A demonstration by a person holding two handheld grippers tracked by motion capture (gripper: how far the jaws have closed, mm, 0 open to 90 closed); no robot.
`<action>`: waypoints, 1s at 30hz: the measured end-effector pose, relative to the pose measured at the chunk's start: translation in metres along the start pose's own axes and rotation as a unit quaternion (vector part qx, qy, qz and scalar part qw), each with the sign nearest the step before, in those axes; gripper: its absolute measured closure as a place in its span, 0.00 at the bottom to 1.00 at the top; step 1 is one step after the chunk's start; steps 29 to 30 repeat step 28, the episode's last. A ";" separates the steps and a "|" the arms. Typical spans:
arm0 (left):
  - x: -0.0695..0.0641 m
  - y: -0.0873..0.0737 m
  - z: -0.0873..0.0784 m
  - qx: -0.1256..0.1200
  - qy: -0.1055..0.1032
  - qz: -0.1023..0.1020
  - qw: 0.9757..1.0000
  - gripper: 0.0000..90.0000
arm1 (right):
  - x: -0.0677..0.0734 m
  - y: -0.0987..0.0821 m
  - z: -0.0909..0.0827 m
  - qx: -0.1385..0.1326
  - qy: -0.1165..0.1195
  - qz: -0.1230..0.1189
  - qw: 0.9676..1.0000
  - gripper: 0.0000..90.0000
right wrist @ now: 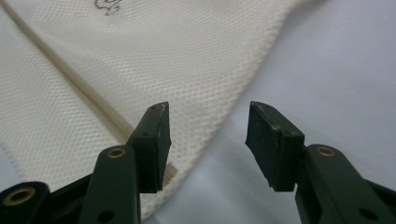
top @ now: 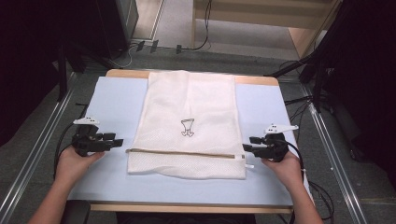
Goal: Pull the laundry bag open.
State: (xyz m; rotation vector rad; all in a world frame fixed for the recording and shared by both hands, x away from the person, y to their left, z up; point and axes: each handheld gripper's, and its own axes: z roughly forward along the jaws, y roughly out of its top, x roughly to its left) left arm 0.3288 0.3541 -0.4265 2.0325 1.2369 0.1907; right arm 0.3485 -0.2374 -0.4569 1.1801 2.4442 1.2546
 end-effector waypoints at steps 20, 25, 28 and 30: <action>0.016 -0.003 0.001 0.000 0.049 -0.026 0.998 0.39 | -0.023 -0.009 0.001 0.008 -0.051 0.060 0.997 0.47; 0.016 -0.003 0.004 0.004 0.050 -0.033 0.998 0.35 | -0.022 -0.009 0.003 0.011 -0.052 0.060 0.997 0.44; 0.016 -0.002 0.005 0.006 0.053 -0.031 0.998 0.34 | -0.022 -0.010 0.003 0.014 -0.051 0.062 0.997 0.44; 0.016 -0.002 0.005 0.006 0.053 -0.031 0.998 0.34 | -0.022 -0.010 0.003 0.014 -0.051 0.062 0.997 0.44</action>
